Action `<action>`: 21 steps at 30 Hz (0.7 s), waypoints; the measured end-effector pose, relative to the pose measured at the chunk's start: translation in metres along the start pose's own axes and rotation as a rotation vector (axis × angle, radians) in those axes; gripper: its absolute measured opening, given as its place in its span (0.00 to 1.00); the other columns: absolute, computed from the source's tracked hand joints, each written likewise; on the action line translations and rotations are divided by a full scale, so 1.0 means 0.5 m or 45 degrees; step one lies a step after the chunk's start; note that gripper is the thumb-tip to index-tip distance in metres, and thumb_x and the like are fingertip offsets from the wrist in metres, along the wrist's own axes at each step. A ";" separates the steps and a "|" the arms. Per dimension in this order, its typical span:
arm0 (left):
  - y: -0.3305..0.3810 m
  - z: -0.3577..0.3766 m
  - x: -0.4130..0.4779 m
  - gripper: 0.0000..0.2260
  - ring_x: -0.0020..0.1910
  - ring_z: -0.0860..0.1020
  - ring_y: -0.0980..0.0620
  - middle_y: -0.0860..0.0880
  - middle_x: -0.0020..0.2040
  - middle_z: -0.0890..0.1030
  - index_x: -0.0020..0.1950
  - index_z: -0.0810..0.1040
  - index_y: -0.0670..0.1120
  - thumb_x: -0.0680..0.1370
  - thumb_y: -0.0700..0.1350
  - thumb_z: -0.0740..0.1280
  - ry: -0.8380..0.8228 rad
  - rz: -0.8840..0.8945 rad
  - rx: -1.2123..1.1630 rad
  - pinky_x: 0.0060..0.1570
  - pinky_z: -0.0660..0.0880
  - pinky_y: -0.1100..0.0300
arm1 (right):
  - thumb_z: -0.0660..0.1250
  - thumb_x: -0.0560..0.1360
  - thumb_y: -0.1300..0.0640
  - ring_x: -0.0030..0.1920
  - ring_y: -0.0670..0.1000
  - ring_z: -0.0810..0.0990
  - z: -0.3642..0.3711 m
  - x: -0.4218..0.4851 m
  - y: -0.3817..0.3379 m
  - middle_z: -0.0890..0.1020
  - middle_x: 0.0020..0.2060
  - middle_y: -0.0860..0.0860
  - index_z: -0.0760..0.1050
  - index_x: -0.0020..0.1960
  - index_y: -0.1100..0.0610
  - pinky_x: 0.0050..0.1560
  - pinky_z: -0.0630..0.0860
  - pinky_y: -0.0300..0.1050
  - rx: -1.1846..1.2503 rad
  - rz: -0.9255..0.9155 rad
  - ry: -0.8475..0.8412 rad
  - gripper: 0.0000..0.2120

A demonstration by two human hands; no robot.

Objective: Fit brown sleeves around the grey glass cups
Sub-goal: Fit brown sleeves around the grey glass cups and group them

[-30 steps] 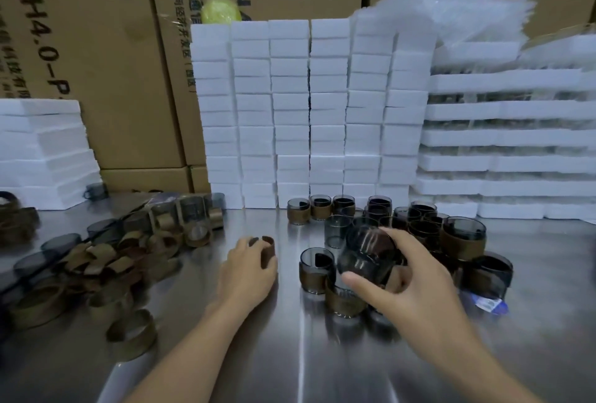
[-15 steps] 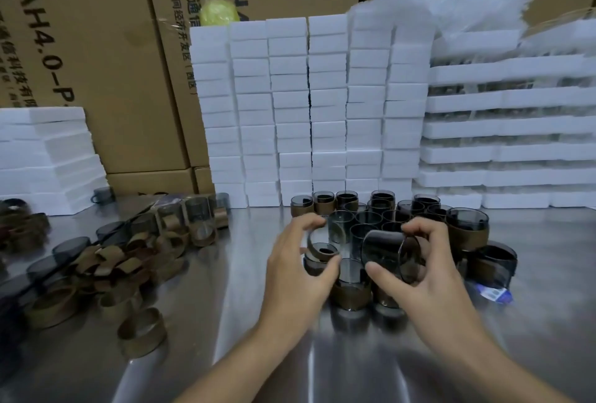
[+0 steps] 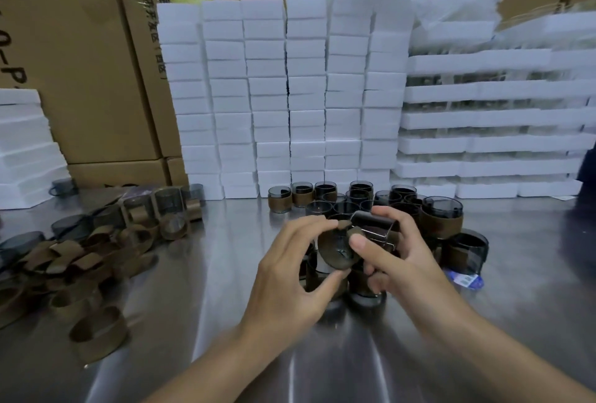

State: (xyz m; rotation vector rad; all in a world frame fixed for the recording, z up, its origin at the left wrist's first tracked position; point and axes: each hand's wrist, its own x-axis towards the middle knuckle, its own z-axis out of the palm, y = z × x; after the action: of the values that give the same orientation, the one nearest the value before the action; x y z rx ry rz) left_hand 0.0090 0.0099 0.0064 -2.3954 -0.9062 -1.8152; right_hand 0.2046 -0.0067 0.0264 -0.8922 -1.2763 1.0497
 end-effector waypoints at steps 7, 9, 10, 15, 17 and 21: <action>0.009 0.010 -0.005 0.24 0.62 0.82 0.53 0.59 0.65 0.78 0.70 0.78 0.54 0.76 0.45 0.81 0.059 -0.051 -0.041 0.57 0.73 0.69 | 0.85 0.62 0.54 0.49 0.45 0.89 0.000 -0.004 -0.024 0.89 0.50 0.43 0.75 0.65 0.46 0.45 0.83 0.35 -0.169 -0.233 -0.003 0.35; 0.016 0.011 -0.005 0.25 0.59 0.84 0.52 0.58 0.64 0.79 0.69 0.77 0.56 0.75 0.44 0.80 0.047 -0.110 -0.093 0.51 0.75 0.68 | 0.84 0.62 0.56 0.48 0.44 0.89 0.001 -0.005 -0.023 0.89 0.48 0.43 0.74 0.64 0.49 0.47 0.83 0.35 -0.217 -0.298 0.021 0.34; 0.020 0.011 -0.007 0.26 0.58 0.84 0.51 0.57 0.63 0.80 0.69 0.77 0.57 0.75 0.42 0.79 0.027 -0.146 -0.133 0.49 0.76 0.66 | 0.84 0.62 0.56 0.48 0.45 0.89 0.001 -0.007 -0.022 0.89 0.47 0.44 0.74 0.63 0.48 0.48 0.84 0.37 -0.238 -0.319 0.037 0.34; 0.050 -0.001 0.011 0.17 0.51 0.85 0.55 0.54 0.58 0.85 0.66 0.83 0.54 0.80 0.42 0.68 -0.034 -0.595 -0.717 0.47 0.79 0.64 | 0.86 0.59 0.46 0.53 0.49 0.88 0.002 -0.011 -0.024 0.88 0.50 0.47 0.74 0.62 0.45 0.56 0.84 0.45 -0.351 -0.415 0.101 0.36; 0.058 -0.003 0.026 0.12 0.45 0.84 0.59 0.54 0.53 0.88 0.63 0.87 0.56 0.81 0.50 0.71 -0.028 -0.752 -0.797 0.44 0.79 0.65 | 0.85 0.58 0.43 0.53 0.46 0.87 0.004 -0.011 -0.027 0.86 0.51 0.43 0.74 0.63 0.44 0.54 0.82 0.37 -0.396 -0.448 0.106 0.37; 0.061 -0.003 0.035 0.11 0.45 0.86 0.58 0.51 0.52 0.90 0.59 0.90 0.55 0.78 0.53 0.76 0.004 -0.816 -0.812 0.44 0.80 0.66 | 0.85 0.59 0.43 0.53 0.43 0.87 0.009 -0.012 -0.029 0.86 0.53 0.38 0.71 0.64 0.39 0.52 0.80 0.32 -0.430 -0.432 0.091 0.38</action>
State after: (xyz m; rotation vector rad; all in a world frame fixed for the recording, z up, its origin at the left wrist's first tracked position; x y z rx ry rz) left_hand 0.0240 -0.0084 0.0325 -2.6145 -1.3917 -2.6769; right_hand 0.2019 -0.0168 0.0388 -0.9135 -1.5077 0.5398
